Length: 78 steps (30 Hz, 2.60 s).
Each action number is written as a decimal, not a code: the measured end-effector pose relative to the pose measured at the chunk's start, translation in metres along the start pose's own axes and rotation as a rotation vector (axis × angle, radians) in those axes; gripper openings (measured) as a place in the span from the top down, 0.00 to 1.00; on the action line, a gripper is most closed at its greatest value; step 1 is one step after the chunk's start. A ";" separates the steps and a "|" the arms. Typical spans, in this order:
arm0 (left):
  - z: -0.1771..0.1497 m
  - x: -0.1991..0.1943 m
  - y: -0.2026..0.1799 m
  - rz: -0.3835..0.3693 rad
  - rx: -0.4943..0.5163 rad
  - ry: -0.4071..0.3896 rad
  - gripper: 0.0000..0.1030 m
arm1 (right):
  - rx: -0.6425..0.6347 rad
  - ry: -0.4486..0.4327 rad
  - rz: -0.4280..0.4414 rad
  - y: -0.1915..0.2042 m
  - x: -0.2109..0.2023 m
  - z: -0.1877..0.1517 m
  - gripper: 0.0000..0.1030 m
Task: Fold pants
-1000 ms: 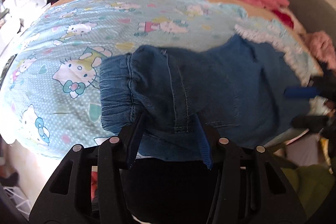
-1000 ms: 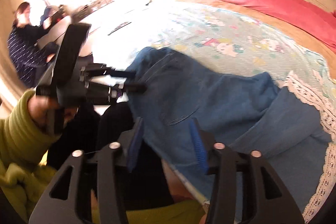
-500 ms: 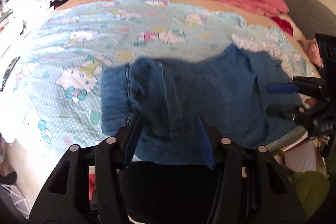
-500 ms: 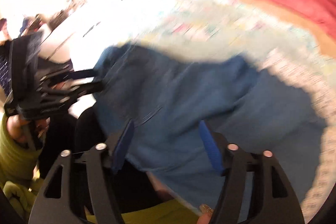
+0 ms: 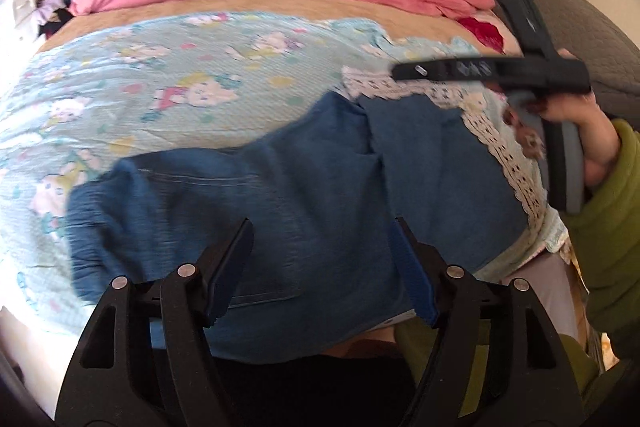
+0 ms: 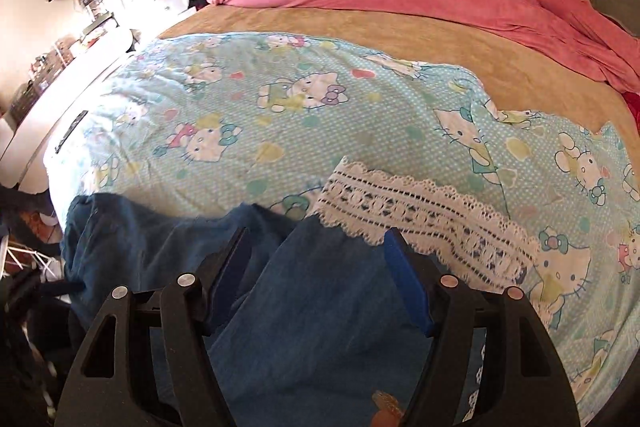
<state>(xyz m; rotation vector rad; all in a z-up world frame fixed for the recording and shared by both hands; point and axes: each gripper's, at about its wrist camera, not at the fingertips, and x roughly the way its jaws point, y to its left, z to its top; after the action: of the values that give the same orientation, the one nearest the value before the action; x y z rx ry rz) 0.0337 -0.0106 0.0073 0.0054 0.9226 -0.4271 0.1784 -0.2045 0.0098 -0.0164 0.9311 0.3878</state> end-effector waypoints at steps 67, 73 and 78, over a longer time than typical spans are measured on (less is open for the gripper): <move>-0.040 0.051 -0.052 -0.110 0.339 0.136 0.99 | 0.309 0.080 -0.203 -0.106 -0.123 -0.207 0.66; -0.040 0.050 -0.052 -0.116 0.332 0.127 0.99 | -0.255 -0.083 -0.137 -0.005 -0.136 -0.194 0.66; -0.040 0.044 -0.052 -0.114 0.326 0.122 0.99 | -0.463 0.024 -0.039 0.044 -0.089 -0.203 0.69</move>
<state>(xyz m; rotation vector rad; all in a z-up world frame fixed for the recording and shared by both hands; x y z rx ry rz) 0.0069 -0.0669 -0.0424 0.2800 0.9672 -0.6853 -0.0416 -0.2282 -0.0356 -0.4623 0.8465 0.5614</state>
